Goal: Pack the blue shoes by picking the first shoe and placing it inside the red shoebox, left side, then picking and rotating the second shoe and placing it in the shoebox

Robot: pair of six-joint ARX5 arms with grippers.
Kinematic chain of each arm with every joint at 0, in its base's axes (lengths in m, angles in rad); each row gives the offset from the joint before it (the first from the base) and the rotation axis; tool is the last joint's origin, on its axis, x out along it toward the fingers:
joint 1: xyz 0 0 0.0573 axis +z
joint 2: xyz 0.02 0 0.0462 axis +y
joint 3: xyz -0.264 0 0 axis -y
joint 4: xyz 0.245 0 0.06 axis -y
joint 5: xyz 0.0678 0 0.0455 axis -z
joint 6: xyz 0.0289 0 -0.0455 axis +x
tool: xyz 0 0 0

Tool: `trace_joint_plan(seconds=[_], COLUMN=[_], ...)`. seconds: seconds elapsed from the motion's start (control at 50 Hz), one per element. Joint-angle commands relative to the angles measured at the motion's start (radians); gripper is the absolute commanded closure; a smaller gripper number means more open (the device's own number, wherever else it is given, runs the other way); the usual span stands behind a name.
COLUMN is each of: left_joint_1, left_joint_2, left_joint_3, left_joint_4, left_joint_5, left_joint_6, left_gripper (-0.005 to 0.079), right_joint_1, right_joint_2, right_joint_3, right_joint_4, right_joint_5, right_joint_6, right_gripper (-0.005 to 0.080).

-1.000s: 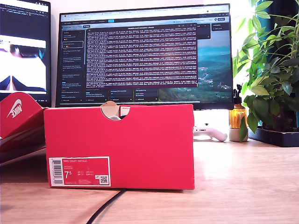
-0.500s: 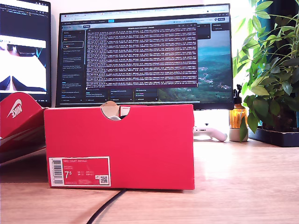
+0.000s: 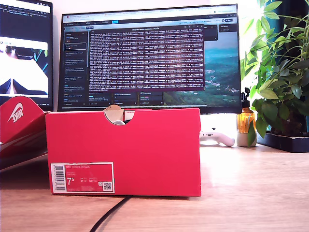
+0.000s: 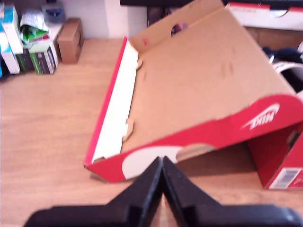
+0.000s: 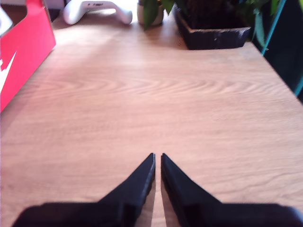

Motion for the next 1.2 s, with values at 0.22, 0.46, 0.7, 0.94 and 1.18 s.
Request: trace_joint_plan(seconds=[0.22, 0.46, 0.7, 0.94, 1.18], left_joint_1=[-0.002, -0.002, -0.003, -0.002, -0.003], left_joint_2=[-0.008, -0.008, -0.008, -0.008, -0.008], left_joint_3=[-0.022, -0.022, -0.022, -0.022, -0.022], left_joint_4=[-0.01, -0.034, -0.034, -0.034, -0.034], left_joint_5=[-0.031, -0.023, -0.023, -0.023, -0.023], left_joint_6=[-0.003, -0.015, -0.015, -0.015, -0.015], left_gripper=[0.0759, 0.0759, 0.0759, 0.0759, 0.0759], right_joint_1=[-0.002, 0.005, 0.005, 0.003, -0.085], right_joint_2=[-0.068, -0.068, -0.068, -0.068, -0.082], right_joint_3=[-0.04, -0.039, -0.038, -0.038, -0.042], right_joint_4=[0.003, 0.087, 0.098, 0.08, 0.045], right_joint_5=[-0.059, -0.145, -0.139, -0.046, -0.114], right_joint_6=[-0.003, 0.011, 0.003, -0.046, -0.104], right_gripper=[0.076, 0.076, 0.0761, 0.0759, 0.0759])
